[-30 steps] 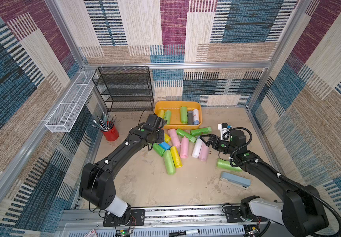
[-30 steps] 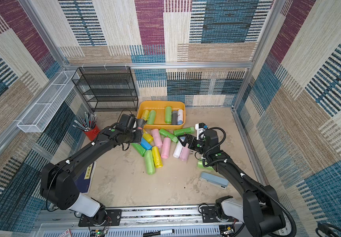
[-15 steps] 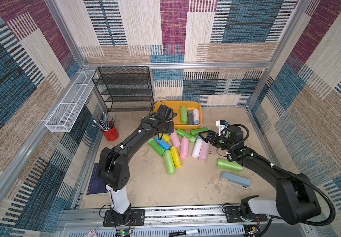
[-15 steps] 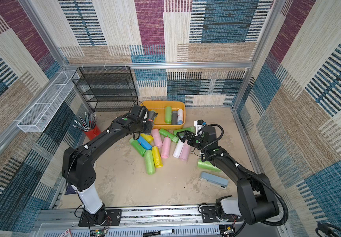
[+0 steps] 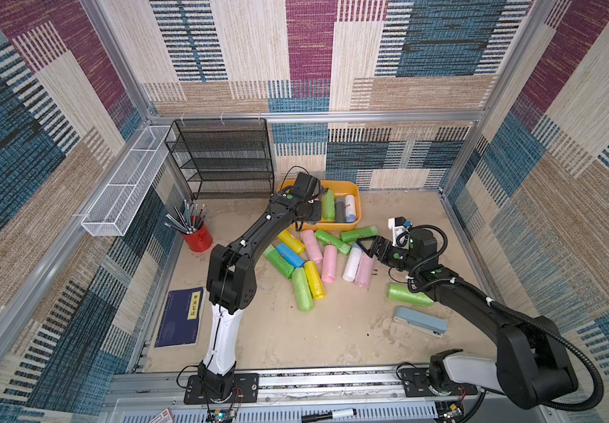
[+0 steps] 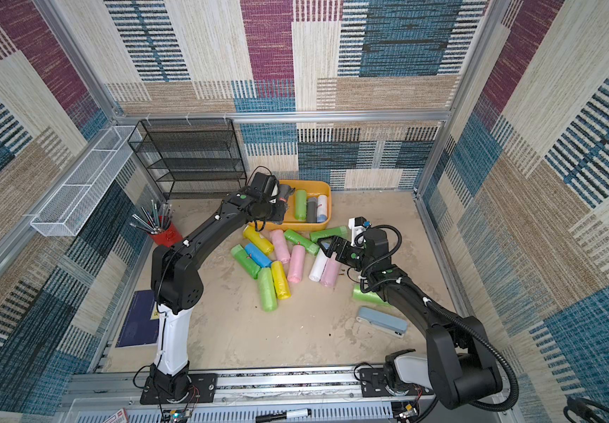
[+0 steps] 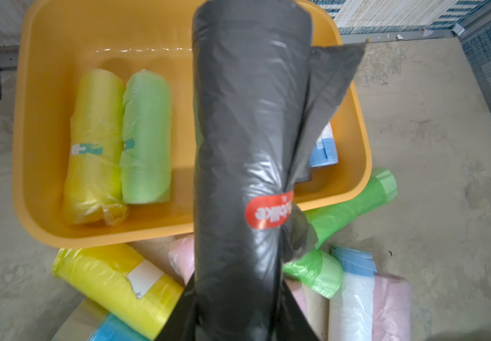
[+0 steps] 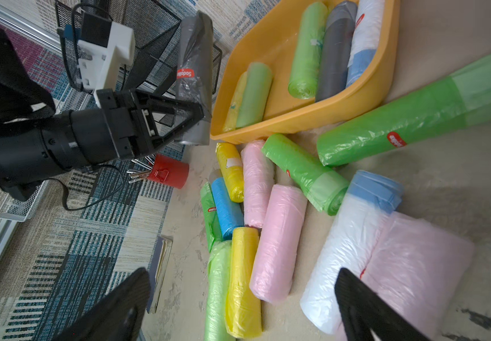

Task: Put the roll of trash bags into the storage box
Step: Place the roll of trash bags in the storage box.

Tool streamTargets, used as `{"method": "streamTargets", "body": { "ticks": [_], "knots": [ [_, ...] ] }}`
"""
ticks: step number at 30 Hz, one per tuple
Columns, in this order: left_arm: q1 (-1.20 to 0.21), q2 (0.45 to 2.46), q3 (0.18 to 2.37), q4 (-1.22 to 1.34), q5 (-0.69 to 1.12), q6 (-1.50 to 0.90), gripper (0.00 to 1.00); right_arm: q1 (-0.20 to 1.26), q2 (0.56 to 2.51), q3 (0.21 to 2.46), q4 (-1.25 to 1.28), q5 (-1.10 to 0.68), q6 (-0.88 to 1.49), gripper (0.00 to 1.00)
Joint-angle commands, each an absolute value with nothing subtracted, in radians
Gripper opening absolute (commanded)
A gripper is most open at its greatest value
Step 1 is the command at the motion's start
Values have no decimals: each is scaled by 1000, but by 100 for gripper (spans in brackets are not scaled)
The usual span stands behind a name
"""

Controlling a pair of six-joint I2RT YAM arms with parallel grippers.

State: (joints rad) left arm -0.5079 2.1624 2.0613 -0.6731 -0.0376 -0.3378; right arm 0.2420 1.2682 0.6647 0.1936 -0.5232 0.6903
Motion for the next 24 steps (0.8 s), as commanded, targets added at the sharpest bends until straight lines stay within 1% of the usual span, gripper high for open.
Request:
{"method": "streamTargets", "body": {
  "ticks": [1, 6, 11, 17, 24],
  "knots": [
    [-506, 2210, 2128, -693, -16, -311, 3, 242, 1250, 659, 204, -514, 680, 99],
    [-496, 2273, 2200, -695, -7, -314, 3, 241, 1236, 652, 174, -511, 668, 99],
    [-471, 2382, 2326, -699, 25, -295, 3, 241, 1222, 618, 200, -511, 686, 99],
    [-426, 2470, 2428, -706, 67, -338, 3, 241, 1235, 591, 231, -543, 718, 99],
    [-384, 2540, 2512, -705, 130, -384, 3, 241, 1233, 580, 233, -541, 727, 99]
  ]
}}
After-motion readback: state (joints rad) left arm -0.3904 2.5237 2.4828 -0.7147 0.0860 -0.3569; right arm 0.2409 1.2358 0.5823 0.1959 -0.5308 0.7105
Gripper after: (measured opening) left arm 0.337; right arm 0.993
